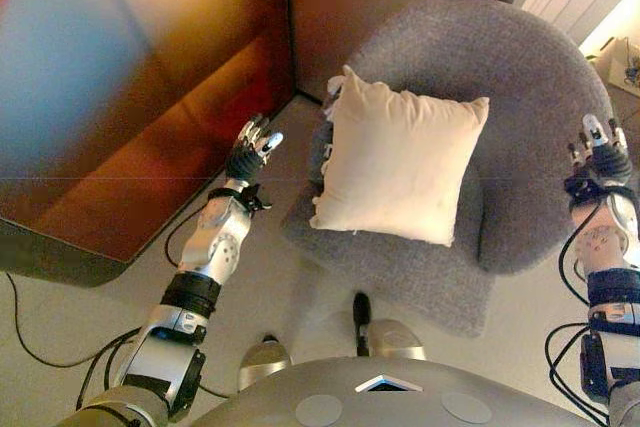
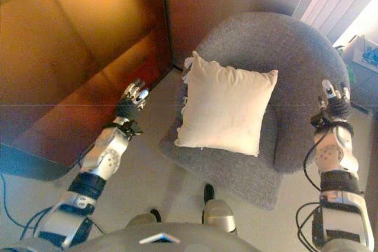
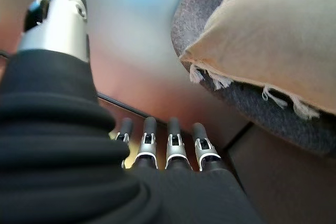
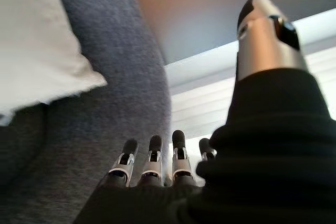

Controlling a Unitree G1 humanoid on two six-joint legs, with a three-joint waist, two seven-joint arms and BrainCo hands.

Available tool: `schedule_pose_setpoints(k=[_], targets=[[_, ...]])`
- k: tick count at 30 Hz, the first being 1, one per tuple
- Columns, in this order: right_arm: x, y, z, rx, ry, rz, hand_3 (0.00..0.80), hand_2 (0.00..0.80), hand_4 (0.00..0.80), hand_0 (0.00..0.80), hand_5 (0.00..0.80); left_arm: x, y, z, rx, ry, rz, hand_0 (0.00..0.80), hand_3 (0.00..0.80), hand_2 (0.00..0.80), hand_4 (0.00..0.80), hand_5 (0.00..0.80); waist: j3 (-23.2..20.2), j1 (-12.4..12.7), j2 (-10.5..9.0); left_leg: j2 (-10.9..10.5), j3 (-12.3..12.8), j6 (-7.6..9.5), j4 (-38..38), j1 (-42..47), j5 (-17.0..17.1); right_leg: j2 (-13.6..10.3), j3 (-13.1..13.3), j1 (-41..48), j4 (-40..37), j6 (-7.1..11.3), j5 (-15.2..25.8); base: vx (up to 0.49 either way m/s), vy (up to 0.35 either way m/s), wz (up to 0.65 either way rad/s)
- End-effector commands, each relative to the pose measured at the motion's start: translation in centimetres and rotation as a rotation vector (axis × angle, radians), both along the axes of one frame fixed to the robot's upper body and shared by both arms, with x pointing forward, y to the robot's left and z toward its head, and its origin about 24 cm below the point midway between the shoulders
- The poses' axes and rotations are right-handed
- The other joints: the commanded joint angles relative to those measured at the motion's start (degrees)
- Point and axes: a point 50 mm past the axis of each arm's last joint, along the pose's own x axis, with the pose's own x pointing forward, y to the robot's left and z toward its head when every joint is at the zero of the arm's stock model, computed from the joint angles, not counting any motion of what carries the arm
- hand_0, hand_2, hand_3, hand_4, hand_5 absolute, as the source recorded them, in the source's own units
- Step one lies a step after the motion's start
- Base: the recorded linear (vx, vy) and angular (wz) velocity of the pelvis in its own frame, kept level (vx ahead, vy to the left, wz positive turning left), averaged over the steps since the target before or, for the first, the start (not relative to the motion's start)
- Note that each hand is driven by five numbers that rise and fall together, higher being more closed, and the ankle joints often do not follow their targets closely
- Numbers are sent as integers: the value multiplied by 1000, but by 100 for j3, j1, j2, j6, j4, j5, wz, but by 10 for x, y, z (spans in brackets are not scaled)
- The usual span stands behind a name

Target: Pick up the cushion and take it to the sofa

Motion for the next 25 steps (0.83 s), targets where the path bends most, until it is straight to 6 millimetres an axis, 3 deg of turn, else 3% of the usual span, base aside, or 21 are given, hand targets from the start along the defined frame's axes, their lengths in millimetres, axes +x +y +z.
schedule_pose_setpoints(k=[1,6,10,19,25], targets=[[4,34,4,-11,-105,160,0,0,0,0,0,-2,1,21,-41,-122,-22,0,0,0,0,0,-182,-48,1,102,80,64,201,-360,209,-283,261,86,135,619,-219,-103,45,-6],[-13,102,-37,92,-65,356,0,0,0,0,0,-22,0,1,-43,-68,-55,0,0,0,0,0,-151,-78,21,-4,74,149,29,-278,247,-183,296,54,54,594,-161,-95,36,-7],[-22,132,-52,184,-49,419,0,0,0,0,0,-38,2,-17,-53,-14,-87,0,0,0,0,0,-94,-25,76,-115,1,190,-184,-295,332,-124,207,-30,-60,575,-81,-119,54,-4],[-37,161,-75,315,27,429,0,0,0,0,0,-58,-4,-37,-17,53,-111,0,0,0,0,0,-2,70,144,-248,-108,271,-268,-294,325,-120,57,-27,-61,574,-72,-52,52,2],[-36,167,-74,198,56,456,0,0,0,0,0,-62,-10,-41,-29,73,-156,0,0,0,0,0,18,96,158,-298,-109,304,-244,-285,296,-178,-16,-1,-32,582,-80,-6,12,5]])
